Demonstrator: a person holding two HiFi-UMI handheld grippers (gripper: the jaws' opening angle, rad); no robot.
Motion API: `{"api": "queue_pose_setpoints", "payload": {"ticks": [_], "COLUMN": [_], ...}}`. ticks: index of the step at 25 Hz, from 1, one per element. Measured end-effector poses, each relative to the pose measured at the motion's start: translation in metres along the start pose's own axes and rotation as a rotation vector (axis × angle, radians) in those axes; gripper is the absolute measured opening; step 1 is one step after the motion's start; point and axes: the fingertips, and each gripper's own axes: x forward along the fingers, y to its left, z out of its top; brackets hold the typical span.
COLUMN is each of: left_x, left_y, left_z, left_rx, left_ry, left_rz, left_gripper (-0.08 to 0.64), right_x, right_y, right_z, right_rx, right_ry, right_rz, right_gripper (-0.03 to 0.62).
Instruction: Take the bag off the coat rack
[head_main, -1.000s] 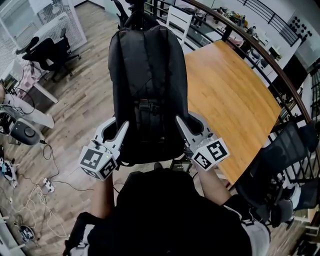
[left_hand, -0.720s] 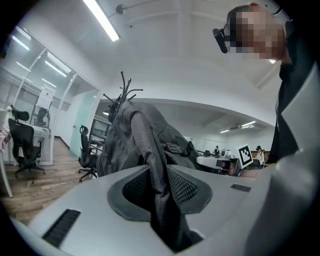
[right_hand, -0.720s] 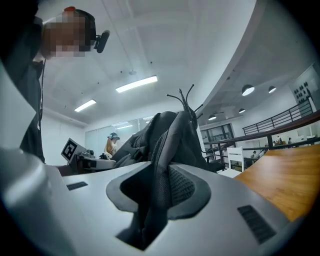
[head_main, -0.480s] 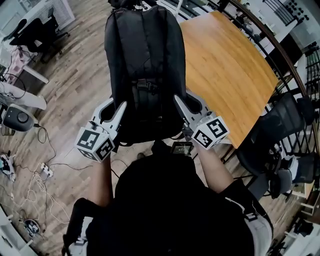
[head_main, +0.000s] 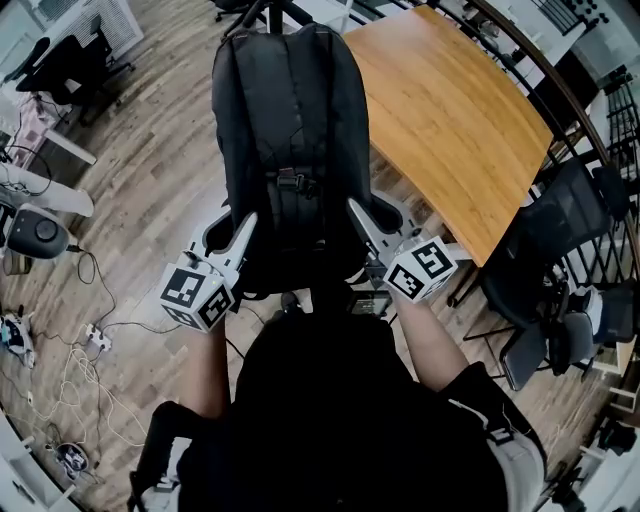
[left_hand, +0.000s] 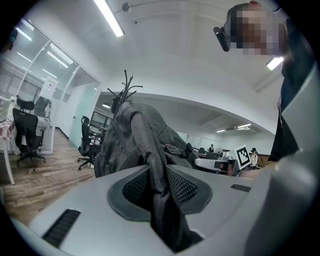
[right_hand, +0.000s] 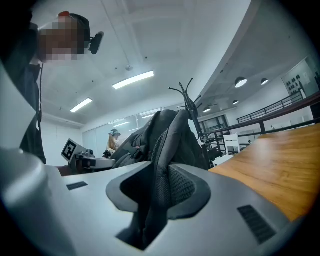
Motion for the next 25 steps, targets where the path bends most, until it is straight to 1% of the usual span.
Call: {"api": "queue_pose_setpoints", "payload": {"ticks": [4, 9, 12, 17, 22, 25], "left_x": [-0.005, 0.005, 0.01, 0.032, 0.032, 0.041], "left_y": [-0.005, -0.022, -0.03, -0.053, -0.054, -0.065], "left_z": [-0.012, -0.017, -0.018, -0.019, -0.02, -0.018], "left_rx": [-0.023, -0.05, -0.076, -0.085, -0.135, -0.142], "left_ry": [0.006, 0.009, 0.011, 0.017, 0.006, 0.003], "left_rz": [0.01, 0.007, 0.006, 0.036, 0.046, 0.048], "left_gripper": [0.106, 0.104, 0.106, 0.106, 0.106, 0.106], "right_x": [-0.01, -0.027, -0.032, -0.048, -0.048, -0.056], "right_y": [0.005, -0.007, -0.014, -0.04, -0.041, -0.051], "right_z": [-0.006, -0.008, -0.006, 0.001, 0.005, 0.012], "right_rx": [-0.003, 0.018, 0.013, 0.012, -0.003, -0.006], "right_ry": [0.021, 0.045, 0.063, 0.072, 0.069, 0.066], "right_rz": [-0.006, -0.004, 0.013, 0.052, 0.072, 0.077], "right_gripper": [0.109, 0.109, 0.109, 0.11, 0.11, 0.11]}}
